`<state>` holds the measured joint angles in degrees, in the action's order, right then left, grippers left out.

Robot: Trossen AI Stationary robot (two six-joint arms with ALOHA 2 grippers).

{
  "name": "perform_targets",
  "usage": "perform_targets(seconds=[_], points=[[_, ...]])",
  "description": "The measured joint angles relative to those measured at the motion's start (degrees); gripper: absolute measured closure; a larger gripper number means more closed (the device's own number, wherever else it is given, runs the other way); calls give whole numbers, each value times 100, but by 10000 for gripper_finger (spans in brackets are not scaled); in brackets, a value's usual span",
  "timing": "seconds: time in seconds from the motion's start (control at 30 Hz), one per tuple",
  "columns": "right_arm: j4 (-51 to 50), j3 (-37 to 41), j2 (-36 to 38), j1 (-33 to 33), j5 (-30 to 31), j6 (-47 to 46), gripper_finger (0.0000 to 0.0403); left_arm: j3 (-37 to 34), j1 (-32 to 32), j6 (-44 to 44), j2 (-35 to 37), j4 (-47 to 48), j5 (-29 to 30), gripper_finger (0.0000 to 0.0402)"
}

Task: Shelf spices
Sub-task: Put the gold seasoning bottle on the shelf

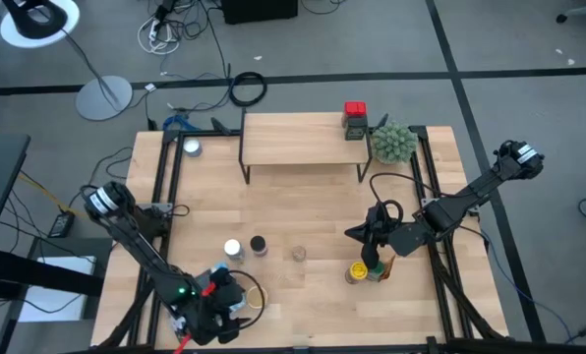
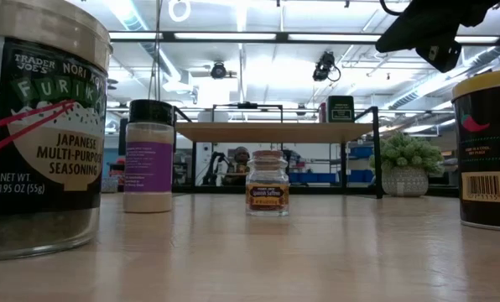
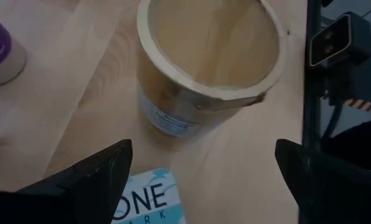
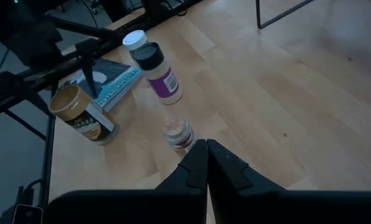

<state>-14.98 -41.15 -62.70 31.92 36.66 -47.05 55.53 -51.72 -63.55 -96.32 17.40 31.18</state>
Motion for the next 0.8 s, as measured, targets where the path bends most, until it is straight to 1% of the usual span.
perform_targets(seconds=[0.27, 0.5, 0.6, 0.8], points=[[31, 0, -2, 0, -2, -2, 400, -2, 124, 143, -163, 16, 524, 2], [37, 0, -2, 0, -2, -2, 401, -2, 468, 268, -164, -22, 529, 2], [37, 0, -2, 0, -4, -2, 400, -2, 568, 502, -164, -176, 529, 2], [37, 0, -2, 0, -5, 0, 401, -2, 679, 1239, -161, -833, 670, 2]])
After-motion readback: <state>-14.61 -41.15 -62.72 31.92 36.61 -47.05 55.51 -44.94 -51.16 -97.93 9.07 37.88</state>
